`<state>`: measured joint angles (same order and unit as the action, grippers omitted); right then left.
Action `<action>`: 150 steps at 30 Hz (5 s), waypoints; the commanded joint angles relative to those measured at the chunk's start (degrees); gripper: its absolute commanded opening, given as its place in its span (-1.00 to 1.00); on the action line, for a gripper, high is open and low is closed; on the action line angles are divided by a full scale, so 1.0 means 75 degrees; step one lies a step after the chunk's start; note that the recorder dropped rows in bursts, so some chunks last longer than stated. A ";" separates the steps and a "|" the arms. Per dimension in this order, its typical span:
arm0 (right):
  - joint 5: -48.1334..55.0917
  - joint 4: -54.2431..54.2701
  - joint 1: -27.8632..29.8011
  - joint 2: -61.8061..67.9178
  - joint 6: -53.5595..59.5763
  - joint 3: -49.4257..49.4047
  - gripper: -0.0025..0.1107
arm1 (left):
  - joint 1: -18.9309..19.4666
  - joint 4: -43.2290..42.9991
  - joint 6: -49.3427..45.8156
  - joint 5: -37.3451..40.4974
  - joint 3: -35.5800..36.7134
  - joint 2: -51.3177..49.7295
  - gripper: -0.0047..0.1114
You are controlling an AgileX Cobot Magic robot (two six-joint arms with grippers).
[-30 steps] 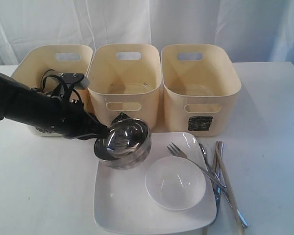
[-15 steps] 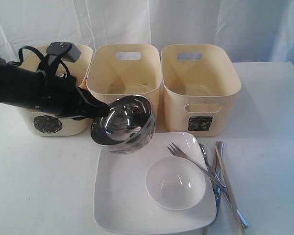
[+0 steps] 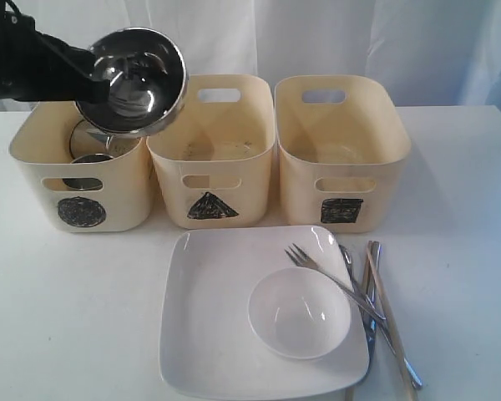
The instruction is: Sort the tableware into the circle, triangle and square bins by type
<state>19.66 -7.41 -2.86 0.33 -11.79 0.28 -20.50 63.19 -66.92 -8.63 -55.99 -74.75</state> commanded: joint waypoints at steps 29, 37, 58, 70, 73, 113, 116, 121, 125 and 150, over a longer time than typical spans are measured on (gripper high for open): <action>-0.0061 0.0002 0.0005 -0.0045 0.0050 -0.0038 -0.96 | -0.0016 -0.0084 -0.0944 -0.3703 -0.1446 -0.3330 -0.63; -0.0061 0.0002 0.0005 -0.0045 0.0050 -0.0038 -0.96 | 0.0203 0.0072 -0.0942 -0.3435 -0.1532 -0.3416 -0.02; -0.0061 0.0002 0.0005 -0.0045 0.0050 -0.0038 -0.96 | 0.0203 0.1455 -0.0942 0.2849 -0.1532 -0.1541 0.05; -0.0061 0.0002 0.0005 -0.0045 0.0050 -0.0038 -0.96 | 0.0162 0.0561 0.0772 0.7012 -0.1519 -0.1703 0.05; -0.0061 0.0002 0.0005 -0.0045 0.0050 -0.0038 -0.96 | -0.0029 0.0181 0.1099 0.7514 -0.1456 -0.1945 0.05; -0.0061 0.0002 0.0005 -0.0045 0.0050 -0.0038 -0.96 | -0.1634 -0.0849 0.1360 0.5299 -0.1147 -0.4305 0.05; -0.0061 0.0002 0.0005 -0.0045 0.0050 -0.0038 -0.96 | -0.1634 -0.0789 0.1360 0.5314 -0.1147 -0.4374 0.05; -0.0061 0.0002 0.0005 -0.0045 0.0050 -0.0038 -0.96 | -0.1634 -0.0581 0.1277 0.5314 -0.1147 -0.4372 0.05; -0.0061 0.0002 0.0005 -0.0045 0.0050 -0.0038 -0.96 | -0.1634 -0.0581 0.1223 0.5344 -0.1147 -0.4372 0.05; -0.0061 0.0002 0.0005 -0.0045 0.0050 -0.0038 -0.96 | -0.1634 -0.0274 0.1101 0.5792 -0.1162 -0.4346 0.05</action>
<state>19.66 -7.41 -2.86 0.33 -11.79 0.28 -32.49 58.74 -58.48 33.19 -65.04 -107.51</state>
